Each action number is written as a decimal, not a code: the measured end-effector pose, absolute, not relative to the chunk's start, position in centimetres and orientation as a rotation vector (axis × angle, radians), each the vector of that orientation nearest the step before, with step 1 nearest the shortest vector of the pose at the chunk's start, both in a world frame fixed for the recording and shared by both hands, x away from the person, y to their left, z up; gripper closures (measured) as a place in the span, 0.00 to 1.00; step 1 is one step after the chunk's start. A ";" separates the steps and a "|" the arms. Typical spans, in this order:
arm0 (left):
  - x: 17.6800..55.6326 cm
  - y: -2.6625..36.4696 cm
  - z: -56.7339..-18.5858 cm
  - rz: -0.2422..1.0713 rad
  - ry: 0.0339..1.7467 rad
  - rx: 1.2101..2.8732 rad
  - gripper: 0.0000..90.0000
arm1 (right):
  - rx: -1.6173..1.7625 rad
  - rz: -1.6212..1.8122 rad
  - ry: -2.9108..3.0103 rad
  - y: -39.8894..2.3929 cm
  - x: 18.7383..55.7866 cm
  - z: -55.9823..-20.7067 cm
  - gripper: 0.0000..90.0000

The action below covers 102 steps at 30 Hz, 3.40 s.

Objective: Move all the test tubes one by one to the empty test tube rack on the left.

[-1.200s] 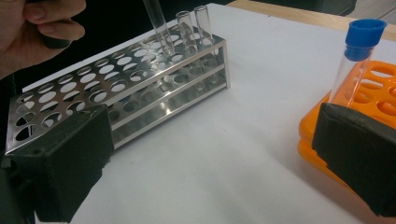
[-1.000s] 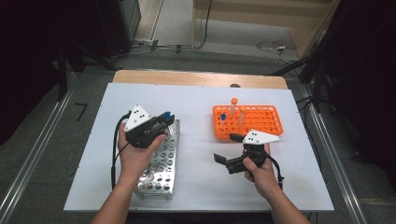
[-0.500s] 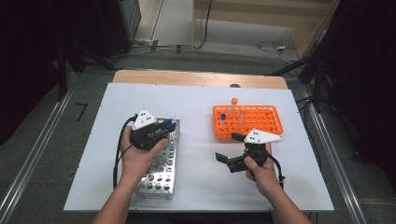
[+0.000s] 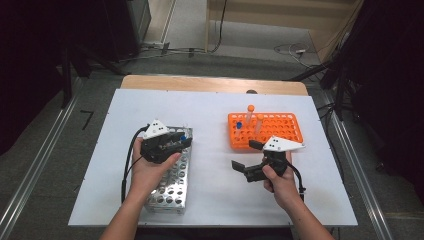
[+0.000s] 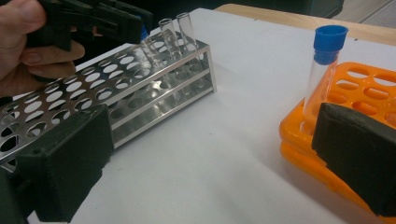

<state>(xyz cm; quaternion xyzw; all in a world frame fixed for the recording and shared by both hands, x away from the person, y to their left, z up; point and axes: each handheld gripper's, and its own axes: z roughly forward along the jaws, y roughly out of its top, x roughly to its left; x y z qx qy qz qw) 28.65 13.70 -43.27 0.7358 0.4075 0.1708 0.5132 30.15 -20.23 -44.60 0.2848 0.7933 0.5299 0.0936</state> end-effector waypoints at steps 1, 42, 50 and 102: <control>28.5 13.8 -43.2 0.406 0.971 1.759 0.60 | 0.849 1.574 2.349 -20.2 30.2 -44.6 0.00; 25.2 13.5 -42.4 0.319 0.882 1.673 0.00 | 1.054 1.336 2.173 -17.7 36.6 -48.3 0.83; 25.2 13.2 -42.3 0.322 0.878 1.682 0.00 | 1.011 1.388 2.141 -18.6 35.9 -46.8 0.83; 23.4 6.3 -41.5 0.255 0.700 1.766 0.65 | 0.665 1.382 2.468 -14.6 25.4 -44.0 0.83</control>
